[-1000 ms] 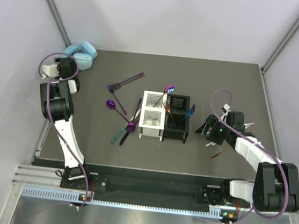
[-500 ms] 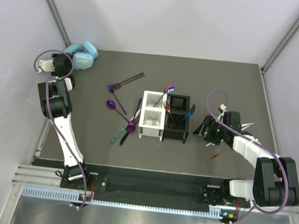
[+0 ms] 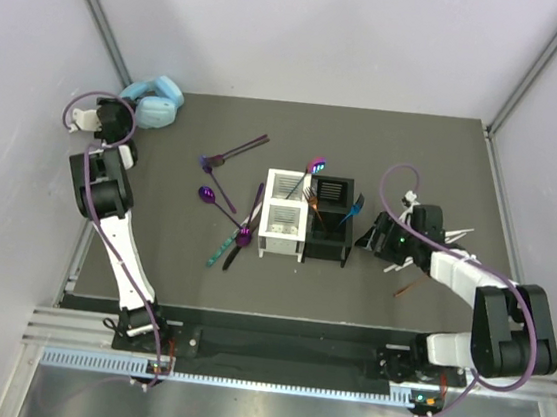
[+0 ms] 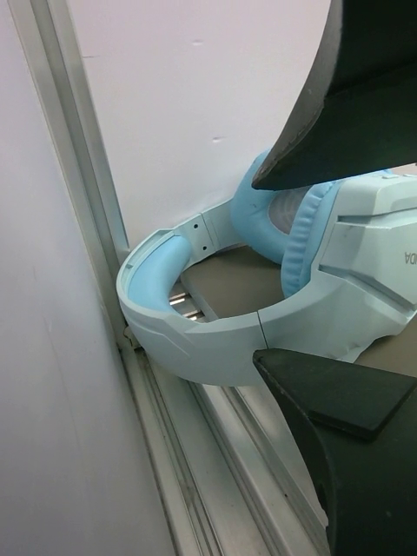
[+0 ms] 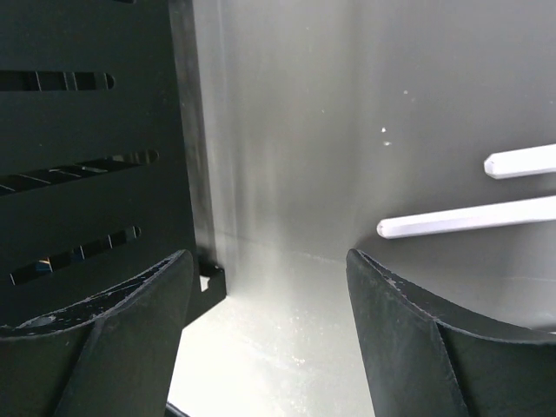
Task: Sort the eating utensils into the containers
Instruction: Pick up the distractor from the corner of the board.
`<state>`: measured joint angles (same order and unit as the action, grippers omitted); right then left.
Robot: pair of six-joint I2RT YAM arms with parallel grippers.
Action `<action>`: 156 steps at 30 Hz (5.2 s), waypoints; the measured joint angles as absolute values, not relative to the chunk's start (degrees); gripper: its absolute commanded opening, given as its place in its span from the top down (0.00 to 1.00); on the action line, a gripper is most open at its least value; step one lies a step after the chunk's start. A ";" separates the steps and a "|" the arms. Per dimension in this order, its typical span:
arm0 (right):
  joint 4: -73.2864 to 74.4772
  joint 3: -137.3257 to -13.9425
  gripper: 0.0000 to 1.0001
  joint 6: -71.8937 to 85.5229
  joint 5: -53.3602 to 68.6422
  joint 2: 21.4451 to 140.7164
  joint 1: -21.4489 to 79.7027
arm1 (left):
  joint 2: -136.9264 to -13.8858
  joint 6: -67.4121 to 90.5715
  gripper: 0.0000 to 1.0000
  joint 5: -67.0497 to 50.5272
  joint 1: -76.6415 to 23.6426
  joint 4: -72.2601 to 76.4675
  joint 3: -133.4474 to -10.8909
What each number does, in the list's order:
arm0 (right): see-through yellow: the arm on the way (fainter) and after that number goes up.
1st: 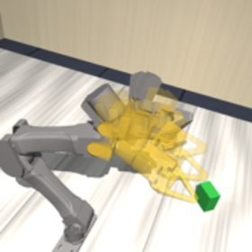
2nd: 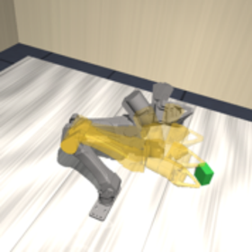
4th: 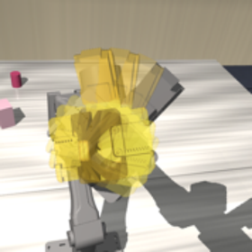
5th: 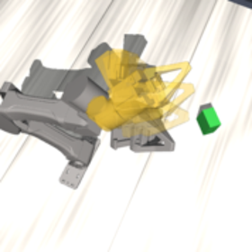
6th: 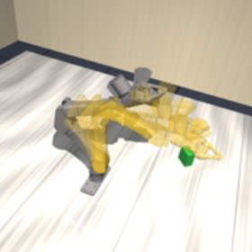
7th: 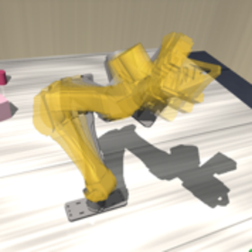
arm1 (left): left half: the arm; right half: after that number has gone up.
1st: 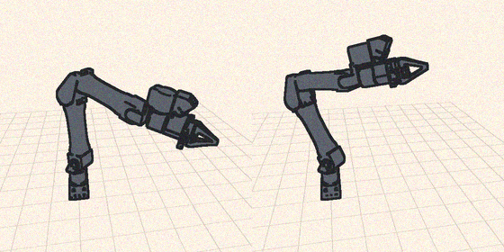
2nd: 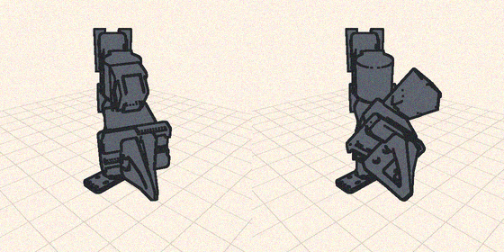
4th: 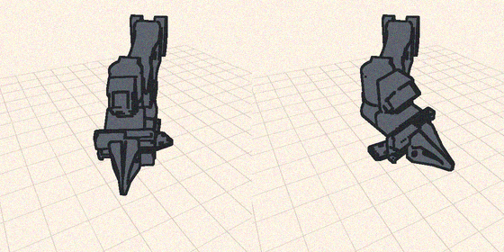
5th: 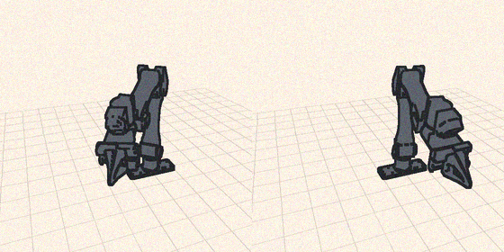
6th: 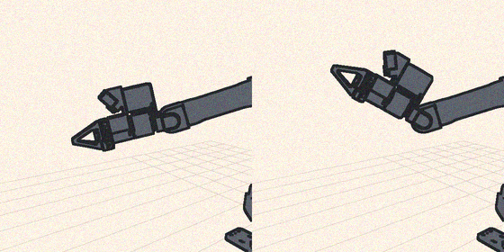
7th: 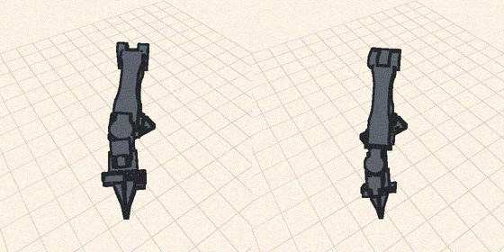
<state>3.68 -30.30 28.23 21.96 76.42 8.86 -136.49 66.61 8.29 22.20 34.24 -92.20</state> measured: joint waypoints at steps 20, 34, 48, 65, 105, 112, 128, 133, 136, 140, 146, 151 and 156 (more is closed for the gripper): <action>-1.52 -30.41 0.28 29.19 23.92 79.33 9.76 | -133.10 65.91 0.18 -0.23 22.57 47.66 -81.58; -2.46 -30.44 0.29 29.17 24.47 79.99 10.02 | -134.65 67.81 0.17 -3.88 21.87 47.68 -88.95; -3.42 -30.87 0.29 29.19 25.67 81.10 10.02 | -138.80 68.75 0.14 -5.15 20.93 40.56 -94.78; -4.29 -30.79 0.29 29.74 26.06 81.41 10.02 | -134.28 69.17 0.12 -6.48 20.97 32.82 -91.77; 6.04 -30.74 0.29 29.04 24.62 76.49 10.13 | -126.23 67.66 0.18 6.81 16.91 16.62 -87.39; 7.05 -30.83 0.29 28.49 24.25 76.16 10.13 | -126.26 69.17 0.19 10.57 16.82 16.10 -87.44; 7.31 -30.89 0.29 28.49 24.10 76.16 10.13 | -131.76 70.06 0.20 13.17 15.86 8.32 -95.98; 7.33 -30.89 0.30 28.47 24.10 76.14 10.13 | -131.79 71.13 0.20 13.72 15.42 5.61 -95.90; 7.49 -30.89 0.30 28.45 24.08 76.09 10.13 | -131.79 72.20 0.21 14.81 15.29 4.34 -96.07; 8.38 -30.89 0.29 28.12 23.83 75.57 10.13 | -131.81 73.12 0.23 17.08 15.00 1.80 -97.01; 9.82 -30.94 0.30 27.94 23.40 75.00 10.13 | -134.10 74.26 0.23 20.21 14.87 -2.31 -101.97; 10.66 -31.73 0.30 27.62 23.33 75.00 10.13 | -137.84 74.81 0.24 20.32 14.90 -6.17 -108.09; 10.92 -32.01 0.29 27.59 23.18 75.00 10.13 | -139.28 75.48 0.30 20.16 14.90 -7.38 -110.45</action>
